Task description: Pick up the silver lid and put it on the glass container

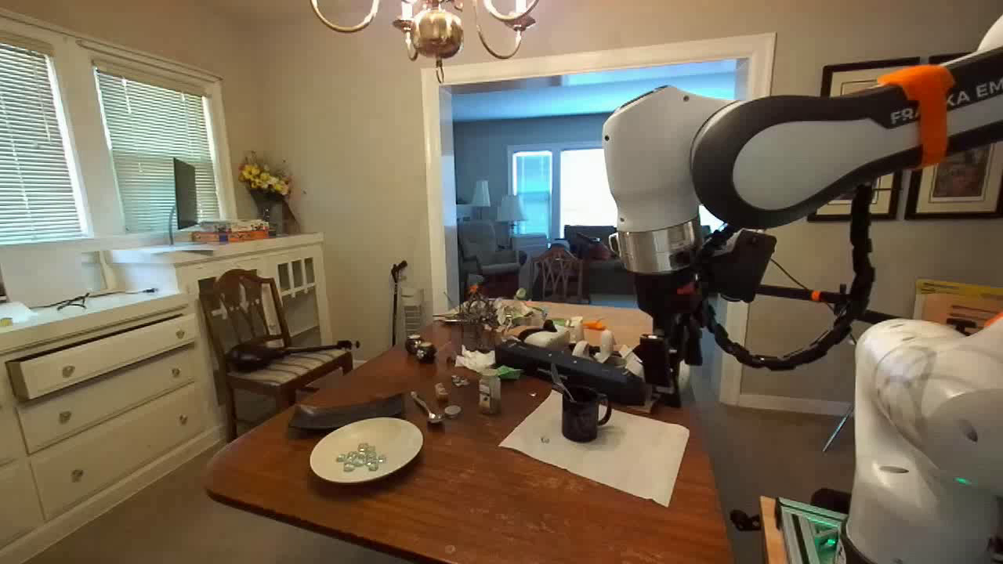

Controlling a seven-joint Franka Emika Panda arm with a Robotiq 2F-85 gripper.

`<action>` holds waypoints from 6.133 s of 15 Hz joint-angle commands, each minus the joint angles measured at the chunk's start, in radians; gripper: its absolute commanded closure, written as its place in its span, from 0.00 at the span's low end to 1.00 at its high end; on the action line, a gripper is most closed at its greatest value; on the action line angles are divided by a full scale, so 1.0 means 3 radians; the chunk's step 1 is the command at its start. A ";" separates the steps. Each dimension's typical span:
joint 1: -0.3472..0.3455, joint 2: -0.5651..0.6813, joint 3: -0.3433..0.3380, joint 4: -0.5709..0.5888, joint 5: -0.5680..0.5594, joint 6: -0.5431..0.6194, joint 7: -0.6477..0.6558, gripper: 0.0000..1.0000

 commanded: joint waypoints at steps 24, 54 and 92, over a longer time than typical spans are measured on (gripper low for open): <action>0.0036 0.0008 -0.0031 0.0004 -0.0021 -0.0005 0.0022 0.00; -0.0409 0.0550 -0.0777 0.0736 -0.0367 0.0430 -0.0303 0.00; -0.0545 0.4582 -0.1160 0.5407 -0.0272 0.0336 -0.2634 0.00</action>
